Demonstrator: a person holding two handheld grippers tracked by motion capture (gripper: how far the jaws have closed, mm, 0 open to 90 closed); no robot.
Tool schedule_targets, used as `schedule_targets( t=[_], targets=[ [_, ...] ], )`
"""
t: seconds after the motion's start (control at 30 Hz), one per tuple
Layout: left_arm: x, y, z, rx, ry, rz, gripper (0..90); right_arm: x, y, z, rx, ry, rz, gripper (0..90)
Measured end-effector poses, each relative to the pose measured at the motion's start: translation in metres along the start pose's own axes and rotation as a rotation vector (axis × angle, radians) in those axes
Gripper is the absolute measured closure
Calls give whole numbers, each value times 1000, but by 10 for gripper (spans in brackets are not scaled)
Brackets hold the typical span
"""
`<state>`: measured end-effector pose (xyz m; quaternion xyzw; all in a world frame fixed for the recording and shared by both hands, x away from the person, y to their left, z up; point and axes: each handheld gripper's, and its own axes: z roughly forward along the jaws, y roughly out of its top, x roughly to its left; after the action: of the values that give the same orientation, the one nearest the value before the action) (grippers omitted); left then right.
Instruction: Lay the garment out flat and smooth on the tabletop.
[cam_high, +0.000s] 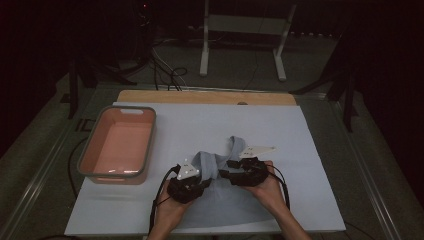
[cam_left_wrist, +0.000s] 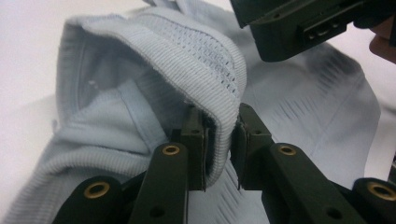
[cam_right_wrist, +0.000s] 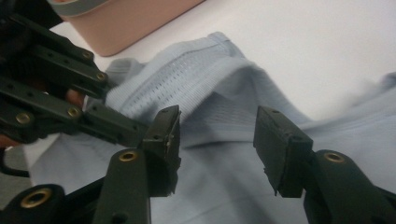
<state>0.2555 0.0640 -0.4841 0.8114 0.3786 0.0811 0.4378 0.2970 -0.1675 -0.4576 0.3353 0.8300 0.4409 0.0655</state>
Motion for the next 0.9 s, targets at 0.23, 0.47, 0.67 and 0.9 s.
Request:
schedule_targets(
  t=[0.23, 0.47, 0.67, 0.9],
  targets=[
    [-2, -5, 2, 28, -9, 13, 761, 5, 1, 10, 18, 42, 10, 499],
    [-5, -7, 3, 55, -29, 33, 736, 12, -1, 20, 62, 93, -15, 787],
    [-2, -7, -3, 44, -42, 34, 675, 16, -1, 20, 62, 80, -48, 883],
    [7, -2, -21, -23, -40, 1, 551, 19, -3, 15, 67, 50, -83, 886]
  ],
)
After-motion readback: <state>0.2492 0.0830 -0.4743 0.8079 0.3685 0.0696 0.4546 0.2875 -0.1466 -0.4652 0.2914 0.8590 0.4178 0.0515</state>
